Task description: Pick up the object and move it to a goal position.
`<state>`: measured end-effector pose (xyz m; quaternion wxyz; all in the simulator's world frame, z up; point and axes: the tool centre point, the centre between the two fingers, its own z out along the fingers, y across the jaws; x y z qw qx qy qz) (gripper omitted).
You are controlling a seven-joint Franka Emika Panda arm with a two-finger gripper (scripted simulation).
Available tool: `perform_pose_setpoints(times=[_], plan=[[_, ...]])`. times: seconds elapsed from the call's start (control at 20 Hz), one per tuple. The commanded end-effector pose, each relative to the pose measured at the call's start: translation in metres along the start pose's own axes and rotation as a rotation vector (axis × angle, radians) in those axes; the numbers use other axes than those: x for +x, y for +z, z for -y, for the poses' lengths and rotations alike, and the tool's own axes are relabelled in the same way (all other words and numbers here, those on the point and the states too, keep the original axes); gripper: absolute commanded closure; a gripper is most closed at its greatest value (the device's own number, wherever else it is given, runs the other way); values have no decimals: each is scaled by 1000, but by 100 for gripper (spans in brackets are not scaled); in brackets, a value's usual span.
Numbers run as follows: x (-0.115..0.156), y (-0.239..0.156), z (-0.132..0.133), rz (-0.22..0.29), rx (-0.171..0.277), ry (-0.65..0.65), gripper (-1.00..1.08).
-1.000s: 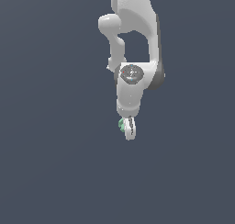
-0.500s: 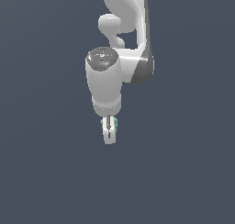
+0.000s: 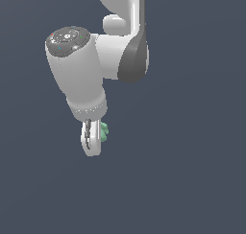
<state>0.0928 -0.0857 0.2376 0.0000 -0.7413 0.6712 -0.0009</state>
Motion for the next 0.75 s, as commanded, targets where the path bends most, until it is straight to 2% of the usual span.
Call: perform_pose_setpoints(times=[0.0,0.7], plan=[[8,-8,5,1,-1,-2,108],[27,-25,17,1,-1,-1,108]])
